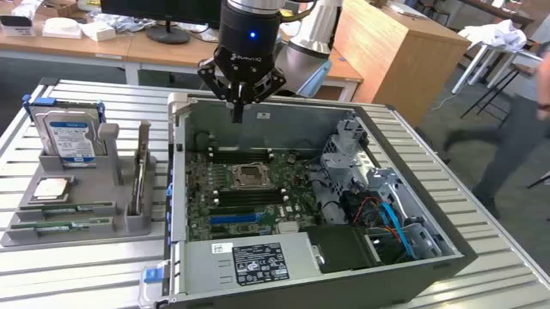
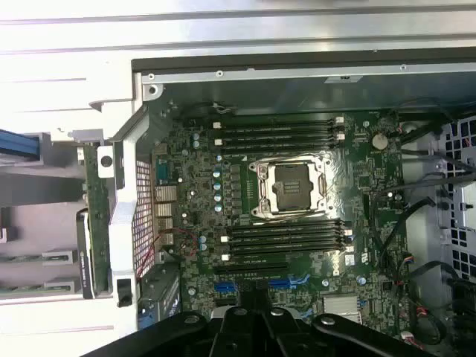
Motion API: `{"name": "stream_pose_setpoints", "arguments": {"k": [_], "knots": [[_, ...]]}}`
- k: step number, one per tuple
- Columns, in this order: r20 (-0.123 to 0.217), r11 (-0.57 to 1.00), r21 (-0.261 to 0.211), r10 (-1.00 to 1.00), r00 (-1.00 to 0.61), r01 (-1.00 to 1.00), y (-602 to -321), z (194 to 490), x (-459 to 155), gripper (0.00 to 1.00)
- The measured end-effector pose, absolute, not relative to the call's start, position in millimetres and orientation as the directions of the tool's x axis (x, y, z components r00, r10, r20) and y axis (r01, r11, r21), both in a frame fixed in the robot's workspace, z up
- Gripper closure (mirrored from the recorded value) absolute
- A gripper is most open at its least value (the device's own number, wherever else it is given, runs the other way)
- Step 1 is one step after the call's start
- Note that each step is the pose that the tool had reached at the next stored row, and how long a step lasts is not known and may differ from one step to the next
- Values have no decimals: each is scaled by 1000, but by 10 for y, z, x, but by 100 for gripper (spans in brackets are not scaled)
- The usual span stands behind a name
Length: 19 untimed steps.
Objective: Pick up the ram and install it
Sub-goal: 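Reach for the ram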
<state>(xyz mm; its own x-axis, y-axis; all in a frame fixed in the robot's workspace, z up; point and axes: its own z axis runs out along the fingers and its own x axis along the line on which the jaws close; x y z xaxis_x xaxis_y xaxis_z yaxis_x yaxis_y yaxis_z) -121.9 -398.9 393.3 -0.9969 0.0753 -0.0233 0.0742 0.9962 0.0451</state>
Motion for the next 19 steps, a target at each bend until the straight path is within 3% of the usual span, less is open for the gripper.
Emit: {"name": "stream_pose_setpoints", "arguments": {"k": [19], "knots": [[-23, 996, 45, 75, -997, 74, -3989, 3932, -1355, 90]]}}
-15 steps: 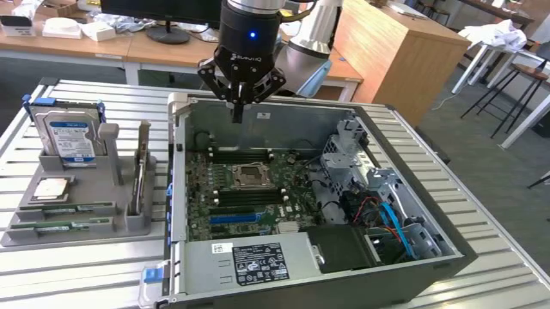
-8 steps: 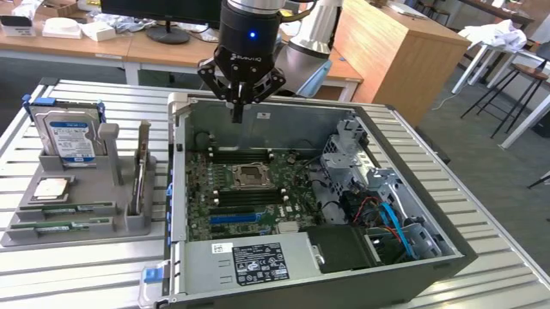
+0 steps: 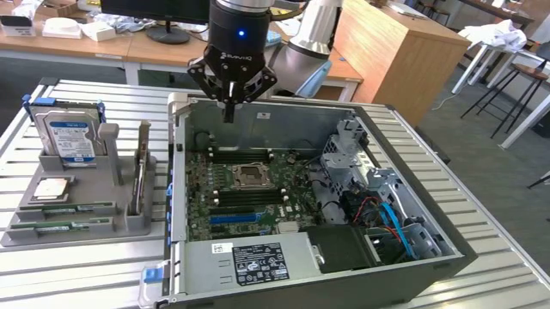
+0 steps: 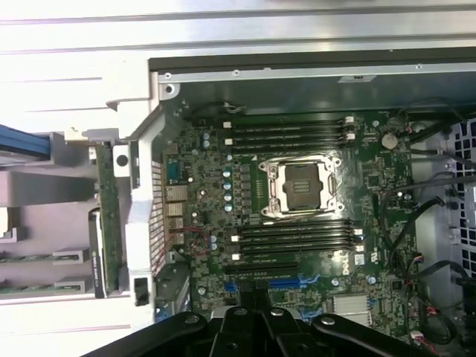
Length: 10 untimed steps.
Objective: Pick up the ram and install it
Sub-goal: 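Reach for the ram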
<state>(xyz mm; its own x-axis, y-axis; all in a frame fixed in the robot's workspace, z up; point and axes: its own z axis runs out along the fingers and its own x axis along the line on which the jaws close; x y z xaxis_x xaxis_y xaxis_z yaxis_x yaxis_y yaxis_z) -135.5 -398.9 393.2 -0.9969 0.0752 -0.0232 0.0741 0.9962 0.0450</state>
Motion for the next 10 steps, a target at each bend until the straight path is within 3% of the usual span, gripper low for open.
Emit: {"name": "stream_pose_setpoints", "arguments": {"k": [10], "knots": [[-23, 996, 45, 76, -997, 75, -3988, 3927, -1661, 90]]}}
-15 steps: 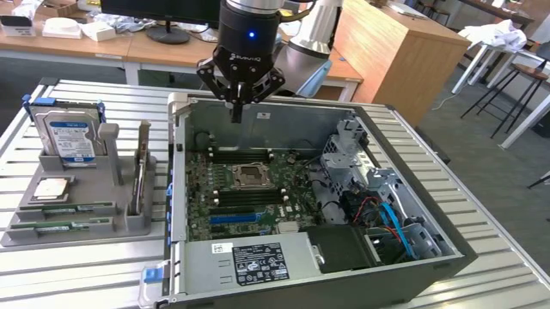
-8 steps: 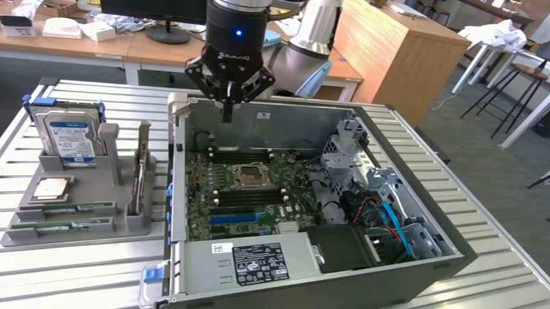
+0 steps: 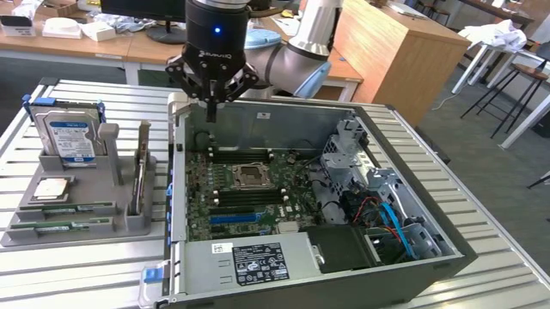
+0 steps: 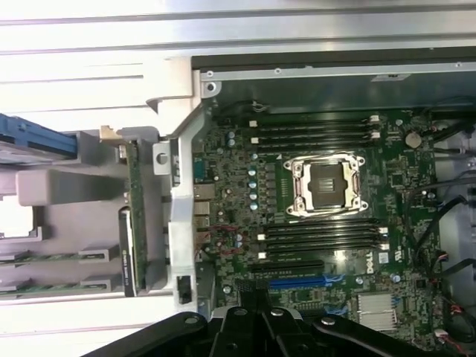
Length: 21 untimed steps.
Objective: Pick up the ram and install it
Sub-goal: 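Reach for the ram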
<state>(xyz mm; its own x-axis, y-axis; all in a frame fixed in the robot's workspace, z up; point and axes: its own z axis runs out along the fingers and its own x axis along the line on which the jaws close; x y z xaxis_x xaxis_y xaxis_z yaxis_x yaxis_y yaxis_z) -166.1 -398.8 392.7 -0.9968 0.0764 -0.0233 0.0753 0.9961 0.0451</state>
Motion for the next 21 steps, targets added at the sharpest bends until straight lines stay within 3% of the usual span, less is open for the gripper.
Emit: {"name": "stream_pose_setpoints", "arguments": {"k": [21], "knots": [[-23, 996, 45, 82, -996, 81, -3986, 3914, -2355, 90]]}}
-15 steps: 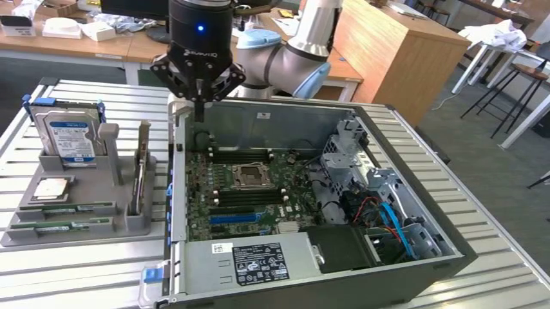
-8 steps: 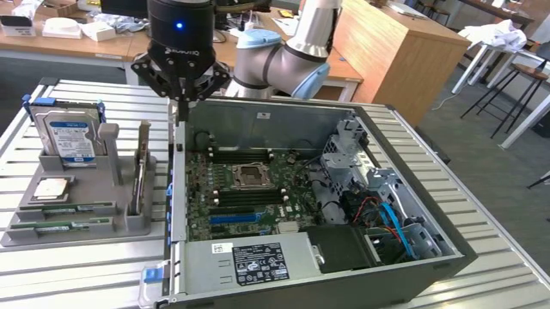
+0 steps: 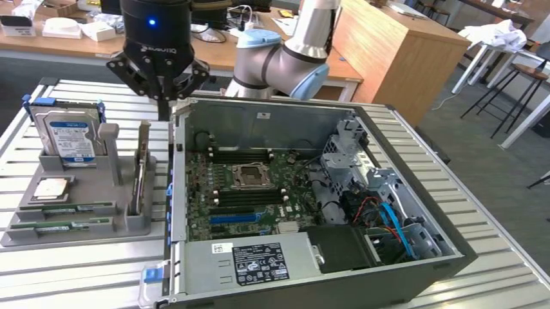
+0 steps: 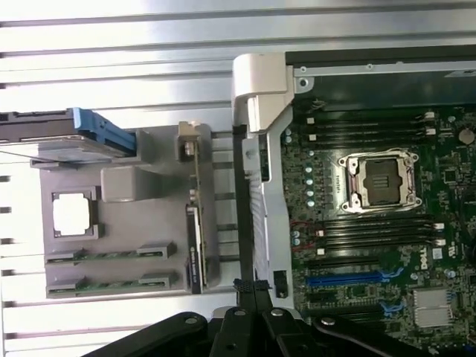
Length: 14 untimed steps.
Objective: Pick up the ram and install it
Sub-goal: 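Reach for the ram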
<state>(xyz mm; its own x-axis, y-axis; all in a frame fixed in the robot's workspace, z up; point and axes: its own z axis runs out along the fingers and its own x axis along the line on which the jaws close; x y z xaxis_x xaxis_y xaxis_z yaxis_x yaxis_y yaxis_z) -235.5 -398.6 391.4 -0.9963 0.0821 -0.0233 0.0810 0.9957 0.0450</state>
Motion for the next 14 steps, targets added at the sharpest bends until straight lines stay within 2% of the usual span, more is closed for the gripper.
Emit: {"name": "stream_pose_setpoints", "arguments": {"k": [14], "knots": [[-23, 995, 45, 87, -996, 86, -3982, 3905, -2812, 90]]}}
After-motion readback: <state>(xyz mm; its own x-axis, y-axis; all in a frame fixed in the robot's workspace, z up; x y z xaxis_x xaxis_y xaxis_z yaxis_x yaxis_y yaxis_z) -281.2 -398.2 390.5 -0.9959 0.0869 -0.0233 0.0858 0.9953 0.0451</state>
